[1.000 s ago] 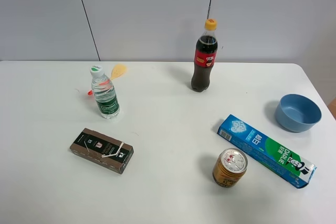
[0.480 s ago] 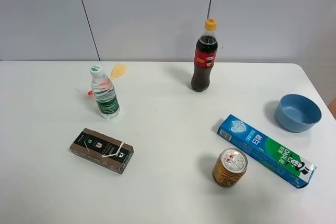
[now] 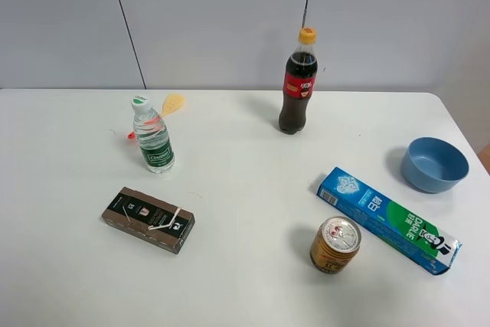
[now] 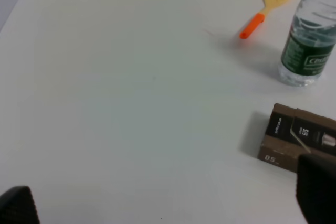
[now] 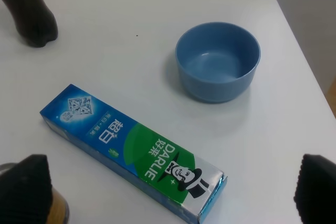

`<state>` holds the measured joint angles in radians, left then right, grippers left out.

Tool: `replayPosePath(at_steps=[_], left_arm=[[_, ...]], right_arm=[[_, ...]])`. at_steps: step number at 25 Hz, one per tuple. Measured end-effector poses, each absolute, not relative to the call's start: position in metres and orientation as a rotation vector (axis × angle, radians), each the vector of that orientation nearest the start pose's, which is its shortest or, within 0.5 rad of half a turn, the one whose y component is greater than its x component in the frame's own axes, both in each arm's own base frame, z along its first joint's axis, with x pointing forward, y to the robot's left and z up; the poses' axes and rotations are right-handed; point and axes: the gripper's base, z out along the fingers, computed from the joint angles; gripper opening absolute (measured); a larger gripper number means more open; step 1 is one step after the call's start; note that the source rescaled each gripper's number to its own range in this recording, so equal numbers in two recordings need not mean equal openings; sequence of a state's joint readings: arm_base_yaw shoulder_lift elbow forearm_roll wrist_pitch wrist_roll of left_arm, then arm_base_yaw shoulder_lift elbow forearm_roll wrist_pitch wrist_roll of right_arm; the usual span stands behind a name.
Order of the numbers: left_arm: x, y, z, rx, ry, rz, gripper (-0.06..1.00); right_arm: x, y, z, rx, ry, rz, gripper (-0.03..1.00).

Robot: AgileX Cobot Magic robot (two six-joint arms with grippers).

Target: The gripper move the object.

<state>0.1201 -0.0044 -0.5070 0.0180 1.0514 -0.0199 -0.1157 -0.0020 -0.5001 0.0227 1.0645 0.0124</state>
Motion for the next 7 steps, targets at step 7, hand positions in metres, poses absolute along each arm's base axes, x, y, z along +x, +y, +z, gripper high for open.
replayPosePath(at_steps=[7], left_arm=[[-0.0062, 0.0007, 0.2800, -0.142, 2.019, 0.085, 1.00]], right_arm=[[-0.0051, 0.0024, 0.2770, 0.130, 2.042, -0.037, 0.87]])
